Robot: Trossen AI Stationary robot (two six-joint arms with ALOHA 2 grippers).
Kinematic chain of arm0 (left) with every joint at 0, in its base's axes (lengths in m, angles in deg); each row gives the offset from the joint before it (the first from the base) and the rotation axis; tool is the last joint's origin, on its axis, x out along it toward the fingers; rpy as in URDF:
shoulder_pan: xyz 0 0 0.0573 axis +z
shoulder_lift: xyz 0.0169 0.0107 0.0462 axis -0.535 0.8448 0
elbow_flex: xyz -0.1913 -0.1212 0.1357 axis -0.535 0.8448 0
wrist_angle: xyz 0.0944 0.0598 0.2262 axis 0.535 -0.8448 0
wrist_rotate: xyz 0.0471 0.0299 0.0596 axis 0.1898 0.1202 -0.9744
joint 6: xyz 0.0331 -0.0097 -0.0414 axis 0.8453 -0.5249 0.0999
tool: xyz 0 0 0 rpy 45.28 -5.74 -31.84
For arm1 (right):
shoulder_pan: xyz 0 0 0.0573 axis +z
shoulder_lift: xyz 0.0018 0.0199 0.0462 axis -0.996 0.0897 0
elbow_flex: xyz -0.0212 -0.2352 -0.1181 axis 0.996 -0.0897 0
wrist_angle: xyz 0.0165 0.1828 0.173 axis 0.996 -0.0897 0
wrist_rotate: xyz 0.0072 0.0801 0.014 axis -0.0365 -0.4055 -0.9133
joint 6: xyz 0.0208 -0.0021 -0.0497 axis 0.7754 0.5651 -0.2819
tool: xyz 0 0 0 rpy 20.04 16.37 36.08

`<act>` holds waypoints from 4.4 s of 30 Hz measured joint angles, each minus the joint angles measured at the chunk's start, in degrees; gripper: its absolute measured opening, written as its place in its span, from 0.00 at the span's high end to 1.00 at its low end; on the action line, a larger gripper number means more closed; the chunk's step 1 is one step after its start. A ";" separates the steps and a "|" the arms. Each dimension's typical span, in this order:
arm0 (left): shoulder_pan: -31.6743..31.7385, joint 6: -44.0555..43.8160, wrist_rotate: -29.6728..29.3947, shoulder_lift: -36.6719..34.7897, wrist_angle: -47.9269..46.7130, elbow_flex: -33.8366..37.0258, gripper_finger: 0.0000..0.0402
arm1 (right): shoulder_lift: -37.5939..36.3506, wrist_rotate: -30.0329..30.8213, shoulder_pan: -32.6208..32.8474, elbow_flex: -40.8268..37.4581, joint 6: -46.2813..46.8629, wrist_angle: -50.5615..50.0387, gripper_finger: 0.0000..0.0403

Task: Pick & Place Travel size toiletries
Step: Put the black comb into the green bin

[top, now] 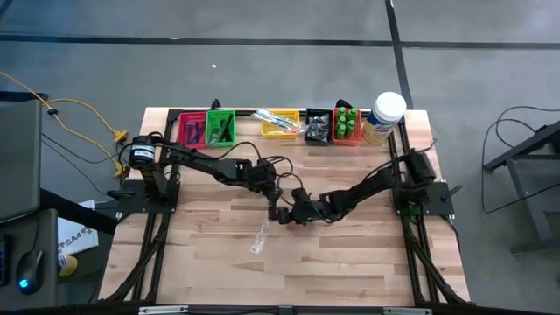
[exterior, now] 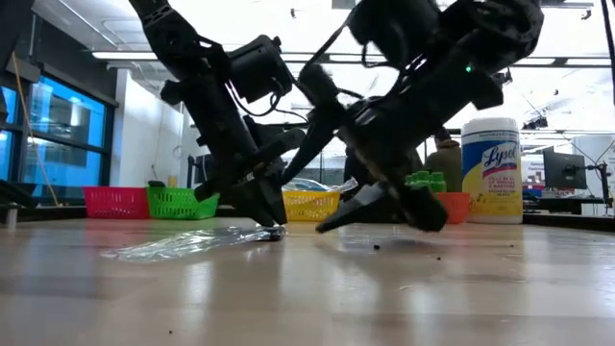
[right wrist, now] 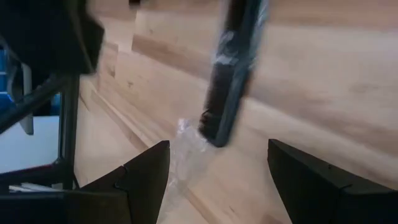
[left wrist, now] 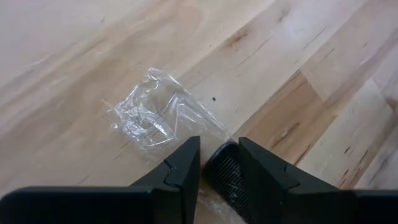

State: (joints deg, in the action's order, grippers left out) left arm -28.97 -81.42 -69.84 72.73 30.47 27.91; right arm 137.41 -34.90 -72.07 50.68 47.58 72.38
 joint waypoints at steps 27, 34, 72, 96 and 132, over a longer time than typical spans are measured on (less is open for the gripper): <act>-0.07 5.99 4.00 -5.27 -8.37 0.40 0.73 | 6.98 -2.33 0.06 9.22 -4.63 -3.62 0.36; -0.31 5.98 2.51 -9.11 -13.56 0.37 0.73 | 3.72 -2.61 -1.32 9.06 -6.28 -8.61 0.36; -2.71 2.03 12.44 -3.72 -10.36 -3.75 0.65 | -21.02 3.86 -2.46 9.06 -18.89 -36.54 0.36; -3.54 -1.98 5.62 6.73 -32.63 -24.43 0.37 | -36.64 8.75 -2.88 9.22 -30.94 -44.40 0.36; -8.90 -11.02 2.29 13.55 -35.87 -24.79 0.37 | -41.99 9.49 -3.44 9.17 -40.54 -49.95 0.36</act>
State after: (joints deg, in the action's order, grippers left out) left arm -37.86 -92.44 -67.54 86.28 -5.41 3.12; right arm 95.42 -25.41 -75.51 59.85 7.04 22.43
